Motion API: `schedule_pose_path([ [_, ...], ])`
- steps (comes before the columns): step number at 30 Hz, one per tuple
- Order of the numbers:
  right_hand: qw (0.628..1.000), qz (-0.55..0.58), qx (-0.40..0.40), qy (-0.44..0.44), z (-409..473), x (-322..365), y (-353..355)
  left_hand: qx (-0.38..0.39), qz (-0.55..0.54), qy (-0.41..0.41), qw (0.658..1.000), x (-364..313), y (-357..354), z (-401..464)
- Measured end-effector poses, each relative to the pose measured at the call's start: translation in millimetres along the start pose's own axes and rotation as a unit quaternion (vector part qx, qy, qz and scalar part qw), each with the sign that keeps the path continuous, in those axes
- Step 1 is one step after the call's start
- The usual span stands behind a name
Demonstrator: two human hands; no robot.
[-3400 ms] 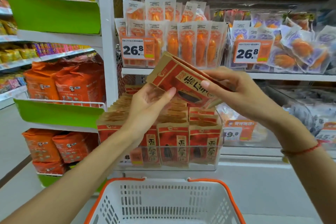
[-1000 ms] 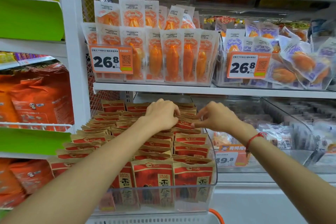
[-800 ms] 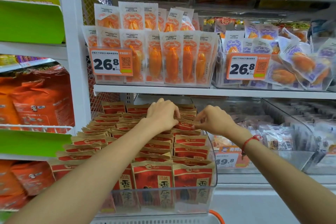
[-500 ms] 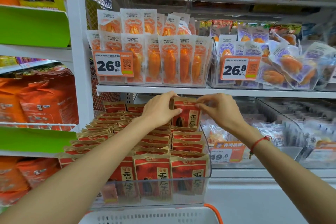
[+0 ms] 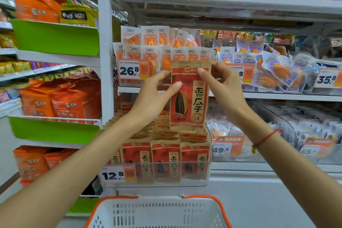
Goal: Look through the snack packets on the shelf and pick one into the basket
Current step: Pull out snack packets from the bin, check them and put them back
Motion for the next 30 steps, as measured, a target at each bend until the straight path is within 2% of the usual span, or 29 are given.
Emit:
schedule_pose_path([
  [5, 0.987, 0.123, 0.007, -0.102, -49, 5, -39, 0.007, -0.094, 0.071, 0.993, 24, 16, -57],
  [11, 0.953, 0.206, 0.106, -0.197, -128, -19, -83, -0.006, -0.086, 0.181, 0.980, 90, 30, -119],
  [17, 0.941, 0.225, 0.126, -0.217, -141, -28, -81, 0.020, -0.093, 0.243, 0.966, 112, 42, -138],
  [24, 0.946, 0.204, 0.187, -0.168, -149, -32, -85, 0.035, -0.061, 0.270, 0.960, 127, 44, -154],
  [30, 0.953, 0.201, 0.164, -0.156, -152, -36, -86, 0.036, -0.064, 0.266, 0.961, 126, 42, -157],
])
Point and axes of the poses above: each hand's wrist, its own z-axis towards the middle knuckle, its own y-axis out of the back of the hand, x = y × z, the point moved 5 cm from there along z, towards the middle knuckle, and after that the axes turned 11 degrees about y, right-handed, at the moved point
